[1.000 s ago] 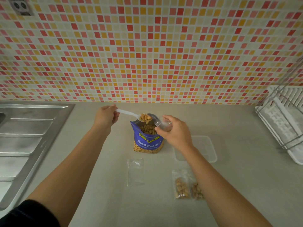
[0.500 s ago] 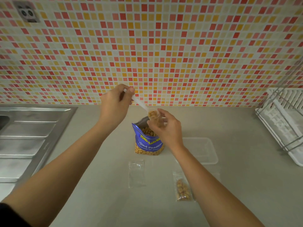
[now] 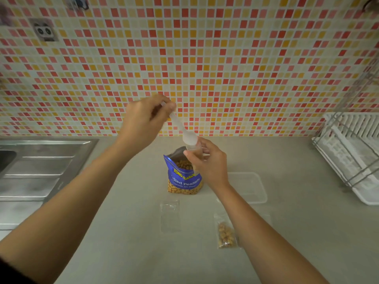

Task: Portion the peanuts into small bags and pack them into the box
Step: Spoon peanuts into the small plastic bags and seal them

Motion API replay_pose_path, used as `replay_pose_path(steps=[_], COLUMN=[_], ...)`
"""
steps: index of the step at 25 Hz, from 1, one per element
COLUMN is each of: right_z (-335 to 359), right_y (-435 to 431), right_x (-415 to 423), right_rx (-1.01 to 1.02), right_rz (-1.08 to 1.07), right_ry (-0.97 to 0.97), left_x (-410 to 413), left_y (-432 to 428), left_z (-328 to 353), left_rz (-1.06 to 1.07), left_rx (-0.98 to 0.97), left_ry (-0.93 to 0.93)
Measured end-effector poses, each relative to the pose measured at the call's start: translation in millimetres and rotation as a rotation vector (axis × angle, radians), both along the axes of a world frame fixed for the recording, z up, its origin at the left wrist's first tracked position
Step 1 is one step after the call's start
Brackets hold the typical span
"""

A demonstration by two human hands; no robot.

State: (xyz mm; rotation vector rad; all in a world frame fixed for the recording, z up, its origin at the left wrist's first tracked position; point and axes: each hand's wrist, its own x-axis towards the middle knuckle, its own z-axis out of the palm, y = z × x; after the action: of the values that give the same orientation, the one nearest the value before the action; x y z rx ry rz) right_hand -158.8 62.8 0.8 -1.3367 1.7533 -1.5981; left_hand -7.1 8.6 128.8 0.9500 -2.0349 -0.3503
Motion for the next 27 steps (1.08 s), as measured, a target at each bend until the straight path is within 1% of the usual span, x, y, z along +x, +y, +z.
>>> replay_pose_path(steps=[2, 3, 5, 8, 11, 13, 14, 15, 16, 17, 18, 19, 20, 22, 23, 24, 27], right_z=[-2, -4, -6, -2, 6, 9, 8, 7, 4, 0, -5, -9, -14, -23, -27, -30, -42], right_y=[5, 7, 12, 18, 23, 26, 28, 30, 32, 35, 36, 38, 39, 40, 41, 42, 50], right_x=[-12, -18, -29, -38, -42, -43, -43, -43, -43, -42, -41, -39, -37, -30, -27, -23, -20], right_rx=[0.057, 0.079, 0.094, 0.101, 0.104, 0.096, 0.09, 0.087, 0.085, 0.085, 0.084, 0.085, 0.092, 0.116, 0.141, 0.166, 0.195], right_rz=[-0.012, -0.024, -0.055, -0.079, -0.066, -0.065, -0.066, -0.071, -0.077, -0.084, -0.089, -0.09, -0.093, -0.103, -0.106, -0.105, -0.034], right_ry=[-0.023, -0.032, -0.048, -0.058, -0.056, -0.059, -0.061, -0.06, -0.059, -0.066, -0.082, -0.102, -0.119, -0.141, -0.149, -0.159, -0.252], left_x=[5, 6, 1, -11, -15, -14, -13, -11, -9, -8, -10, -12, -16, -25, -28, -30, -32], left_y=[-7, -13, -26, -36, -37, -35, -31, -25, -14, 0, 18, 37, 55, 79, 83, 85, 85], left_z=[2, -4, -32, -94, -135, -143, -143, -141, -140, -139, -141, -144, -148, -160, -166, -171, -183], left_rz=[0.072, 0.092, 0.119, 0.199, 0.248, 0.28, 0.314, 0.344, 0.346, 0.306, 0.227, 0.124, 0.008, -0.198, -0.264, -0.296, -0.268], left_rx=[0.091, 0.142, 0.286, 0.547, 0.678, 0.694, 0.655, 0.564, 0.439, 0.33, 0.315, 0.406, 0.572, 0.899, 0.982, 1.017, 1.064], left_ry=[0.168, 0.206, 0.18, 0.135, 0.038, -0.06, -0.105, -0.108, -0.058, 0.021, 0.08, 0.099, 0.112, 0.238, 0.311, 0.364, 0.417])
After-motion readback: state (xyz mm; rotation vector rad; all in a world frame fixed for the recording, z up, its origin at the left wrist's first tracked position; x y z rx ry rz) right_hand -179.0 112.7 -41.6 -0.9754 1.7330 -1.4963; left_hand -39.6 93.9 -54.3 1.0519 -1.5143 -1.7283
